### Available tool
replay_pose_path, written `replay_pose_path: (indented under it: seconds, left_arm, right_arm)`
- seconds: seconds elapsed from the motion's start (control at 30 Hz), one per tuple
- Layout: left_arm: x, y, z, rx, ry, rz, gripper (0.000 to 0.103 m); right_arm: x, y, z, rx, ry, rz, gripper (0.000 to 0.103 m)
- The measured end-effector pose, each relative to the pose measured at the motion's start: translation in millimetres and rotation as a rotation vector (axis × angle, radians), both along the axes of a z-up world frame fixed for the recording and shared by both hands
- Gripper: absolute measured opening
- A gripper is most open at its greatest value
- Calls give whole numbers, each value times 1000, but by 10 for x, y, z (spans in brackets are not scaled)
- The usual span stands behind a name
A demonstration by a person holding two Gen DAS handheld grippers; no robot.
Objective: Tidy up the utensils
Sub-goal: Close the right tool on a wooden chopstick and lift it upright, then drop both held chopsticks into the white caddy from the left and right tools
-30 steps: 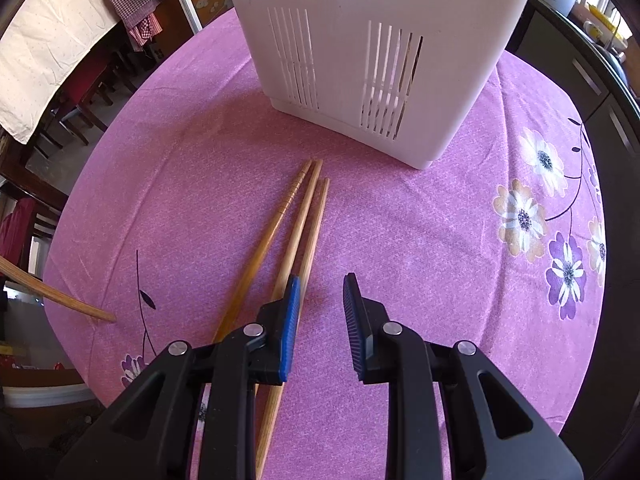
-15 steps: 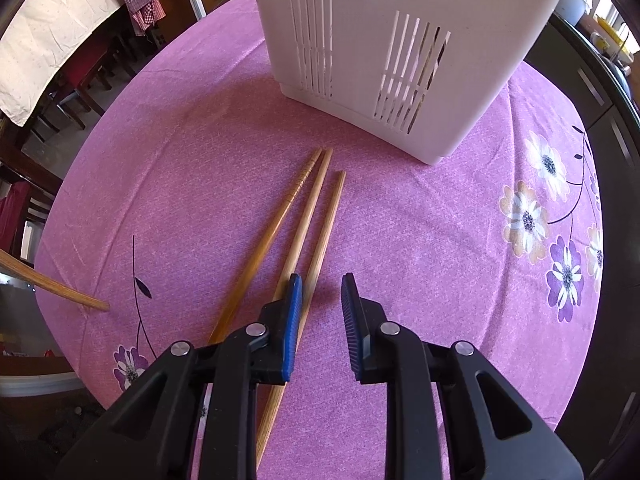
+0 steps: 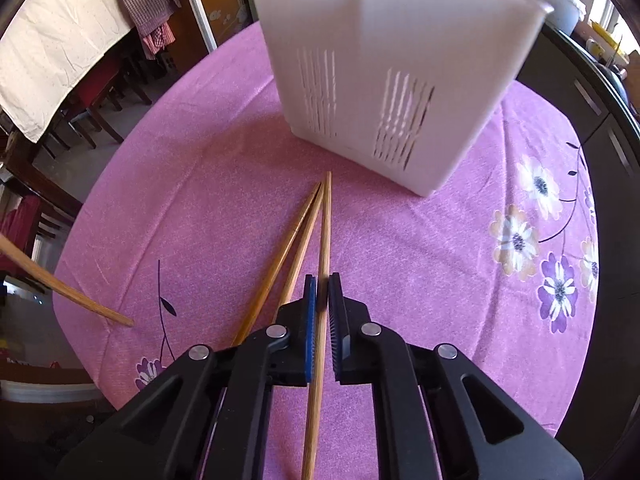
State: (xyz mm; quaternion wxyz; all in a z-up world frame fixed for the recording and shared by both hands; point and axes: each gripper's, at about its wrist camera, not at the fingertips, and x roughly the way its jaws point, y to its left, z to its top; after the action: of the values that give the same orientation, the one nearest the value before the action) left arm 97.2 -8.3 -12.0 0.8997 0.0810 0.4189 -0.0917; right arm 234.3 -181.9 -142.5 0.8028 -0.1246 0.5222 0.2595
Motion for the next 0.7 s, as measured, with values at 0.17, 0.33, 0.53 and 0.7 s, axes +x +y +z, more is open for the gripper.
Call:
replay_pose_path:
  seconds: [0.17,0.33,0.53,0.7]
  left_arm:
    - [-11,26,-1,2,0,5,7]
    - [-9,14,6,8,-2,10,7]
    - [-22,-6,18,15,-3,7,7]
    - [-33,-30,34,24,-3,4,7]
  right_arm:
    - [-264,-404,666,140,-143,-48,7]
    - [-682,-861,1137,215,-279,-82,7]
    - [-910,-1011,1157,227,-300,-87,7]
    - [-942,-1033,1095,241,-299,-82,7]
